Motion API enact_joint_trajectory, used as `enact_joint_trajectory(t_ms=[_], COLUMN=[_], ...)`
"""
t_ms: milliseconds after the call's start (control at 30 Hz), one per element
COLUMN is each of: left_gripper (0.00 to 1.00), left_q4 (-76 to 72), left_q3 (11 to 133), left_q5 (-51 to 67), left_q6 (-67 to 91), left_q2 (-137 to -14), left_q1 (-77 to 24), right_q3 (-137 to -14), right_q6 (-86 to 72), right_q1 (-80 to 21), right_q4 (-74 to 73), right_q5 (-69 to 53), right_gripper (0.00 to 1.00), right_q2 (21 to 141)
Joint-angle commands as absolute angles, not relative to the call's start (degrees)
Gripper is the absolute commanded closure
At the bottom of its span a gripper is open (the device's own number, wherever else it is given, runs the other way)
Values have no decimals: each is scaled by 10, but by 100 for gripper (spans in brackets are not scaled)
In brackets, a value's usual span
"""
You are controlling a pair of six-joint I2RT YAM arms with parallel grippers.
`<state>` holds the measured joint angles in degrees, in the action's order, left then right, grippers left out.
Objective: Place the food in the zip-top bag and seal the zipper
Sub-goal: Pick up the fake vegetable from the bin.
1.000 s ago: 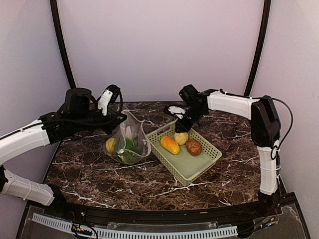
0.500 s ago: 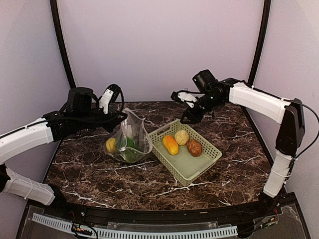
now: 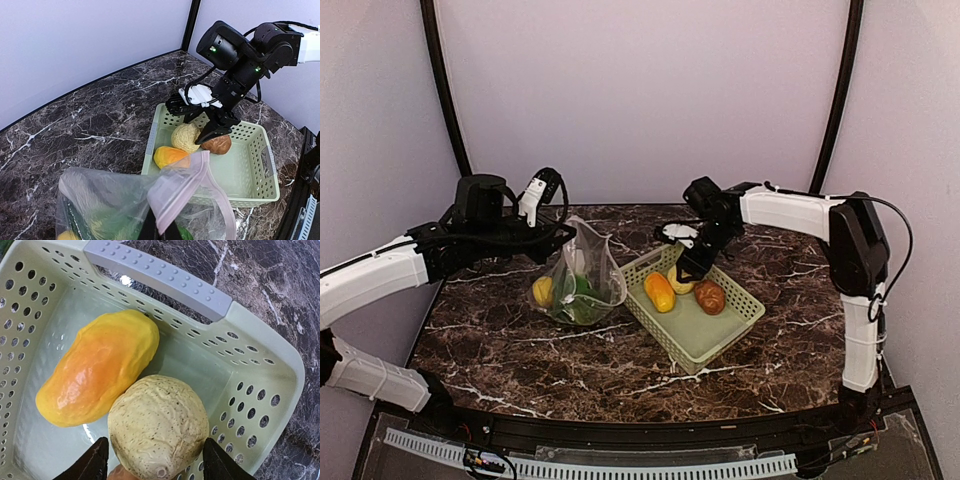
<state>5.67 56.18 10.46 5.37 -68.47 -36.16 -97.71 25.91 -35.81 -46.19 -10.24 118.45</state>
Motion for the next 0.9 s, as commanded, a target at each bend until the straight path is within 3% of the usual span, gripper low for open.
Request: enact_joint_trajectory(t_ms=[0,200,433,600,867], left_gripper=[99,99,99,99,99], left_q4=[46,45,44,42,40], left_q3=[557,557,555,555,559], left_q5=[114,122,127,123,135], left_q6=[58,62,66,67,70], left_q2=[-675,-673,-678,-683,-696], left_q1=[-357,-357,-357,-357,-352], right_q3=[-1006,-999,-975,-949,-983], right_q6=[257,243,234,239,250], right_q1=[-356,-354,-351,-352,-400], right_q4=[-468,-454,-445,-455,-485], right_q5=[-95,-90,-107,-150,-357], right_gripper=[36,38,65,68,67], right_q2=[1215,1225,1174,1072,978])
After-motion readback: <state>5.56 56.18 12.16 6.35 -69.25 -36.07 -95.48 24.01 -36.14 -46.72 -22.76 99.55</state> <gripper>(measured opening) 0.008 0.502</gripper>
